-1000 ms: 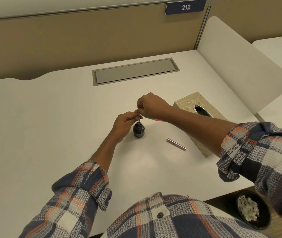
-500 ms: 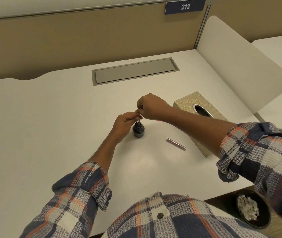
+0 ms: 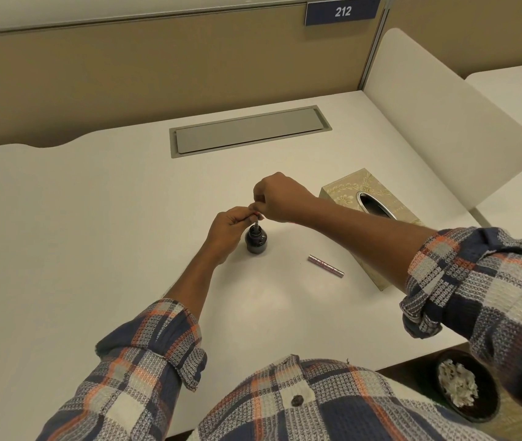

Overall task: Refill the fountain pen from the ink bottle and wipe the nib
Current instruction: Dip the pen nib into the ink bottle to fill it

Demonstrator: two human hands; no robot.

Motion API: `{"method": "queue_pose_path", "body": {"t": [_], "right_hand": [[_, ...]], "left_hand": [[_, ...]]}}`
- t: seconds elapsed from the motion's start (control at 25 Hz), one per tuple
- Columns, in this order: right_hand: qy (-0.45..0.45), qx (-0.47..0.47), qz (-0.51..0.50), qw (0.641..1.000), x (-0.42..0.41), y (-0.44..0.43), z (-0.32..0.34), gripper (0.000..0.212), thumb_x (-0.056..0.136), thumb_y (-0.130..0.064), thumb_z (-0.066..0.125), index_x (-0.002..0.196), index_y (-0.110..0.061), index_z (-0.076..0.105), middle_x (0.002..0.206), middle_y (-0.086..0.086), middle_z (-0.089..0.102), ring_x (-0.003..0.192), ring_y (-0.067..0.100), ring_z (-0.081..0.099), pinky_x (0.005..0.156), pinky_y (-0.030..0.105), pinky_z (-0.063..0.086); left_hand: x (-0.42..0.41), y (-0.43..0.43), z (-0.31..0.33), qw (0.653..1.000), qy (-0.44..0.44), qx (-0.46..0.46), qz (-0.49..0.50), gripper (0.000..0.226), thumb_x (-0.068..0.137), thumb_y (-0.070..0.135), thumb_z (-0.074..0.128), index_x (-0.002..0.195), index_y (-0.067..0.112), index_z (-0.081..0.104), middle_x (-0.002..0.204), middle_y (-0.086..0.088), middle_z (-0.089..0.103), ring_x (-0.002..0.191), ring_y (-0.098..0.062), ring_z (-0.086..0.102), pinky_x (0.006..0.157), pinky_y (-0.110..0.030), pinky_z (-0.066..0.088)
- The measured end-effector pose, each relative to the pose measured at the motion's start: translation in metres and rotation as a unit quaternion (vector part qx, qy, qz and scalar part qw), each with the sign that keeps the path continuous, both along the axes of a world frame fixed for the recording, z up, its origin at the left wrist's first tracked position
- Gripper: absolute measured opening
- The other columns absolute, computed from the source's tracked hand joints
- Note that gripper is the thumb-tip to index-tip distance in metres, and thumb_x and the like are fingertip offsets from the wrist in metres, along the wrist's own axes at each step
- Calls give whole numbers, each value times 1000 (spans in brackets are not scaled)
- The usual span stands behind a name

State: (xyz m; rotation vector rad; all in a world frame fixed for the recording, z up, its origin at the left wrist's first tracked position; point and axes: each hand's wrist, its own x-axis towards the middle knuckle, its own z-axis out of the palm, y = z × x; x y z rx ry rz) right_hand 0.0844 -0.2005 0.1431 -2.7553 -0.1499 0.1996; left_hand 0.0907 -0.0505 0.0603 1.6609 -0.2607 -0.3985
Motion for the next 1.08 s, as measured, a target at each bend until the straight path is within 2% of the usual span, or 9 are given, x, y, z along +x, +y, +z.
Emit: {"method": "queue_pose_path", "body": {"t": [0.08,0.16,0.28,0.44,0.56,0.64,0.76,0.92,1.08], "right_hand": [[6,29,-5,1000,0,-1,1,16,83,-23,66,93,-12,71,91,9,71,80,27,66,68,32,52],[16,52,1,999,1,-2,3,10,81,-15,65,87,-12,72,86,8,74,79,25,67,69,34,55],[11,31,1,999,0,-1,5,11,83,-17,64,73,-13,66,77,11,70,70,28,63,59,30,45],[-4,-8,-16,1000,-3,0,4,22,86,-30,63,69,-17,56,73,7,58,70,27,55,60,28,35],[3,13,-11,1000,-2,-1,5,18,85,-30,65,80,-12,66,84,9,66,76,25,60,64,31,44],[11,47,-7,999,-1,-3,6,12,83,-20,66,90,-12,71,89,8,71,79,23,64,70,32,52],[8,48,2,999,-1,-3,5,8,81,-13,64,82,-11,72,85,11,73,77,26,66,64,32,52],[-16,-3,-11,1000,-3,0,2,18,85,-27,65,81,-10,69,81,10,67,72,27,58,60,28,37],[-14,15,-11,1000,-4,-1,3,19,85,-29,65,90,-11,70,86,7,66,77,23,58,66,31,45]], "left_hand": [[1,1,-1,1000,-1,-1,1,18,89,9,59,88,21,72,99,4,70,96,-1,63,90,-16,43],[1,1,-1,1000,-4,-1,0,17,89,9,59,89,20,73,100,0,70,98,-7,62,93,-19,44],[0,-1,-1,1000,-6,0,0,17,88,8,59,89,18,72,99,2,69,95,-3,62,89,-14,43],[1,-2,-1,1000,2,1,-1,17,88,7,59,91,17,72,97,5,69,91,1,61,85,-12,42],[1,-1,0,1000,0,0,0,16,88,7,59,94,14,72,101,0,68,94,-3,62,87,-13,43],[1,0,0,1000,-5,1,-1,16,89,8,59,96,12,72,102,-2,68,97,-7,62,90,-16,44],[2,-1,-1,1000,-16,13,-3,16,89,8,58,98,10,72,103,-4,68,100,-12,61,94,-20,44],[1,-2,0,1000,-15,18,-5,16,88,6,59,94,14,72,103,-1,67,93,3,61,85,-10,43],[2,0,-1,1000,-13,8,0,17,88,6,59,93,15,72,99,4,68,89,5,62,86,-11,44]]}}
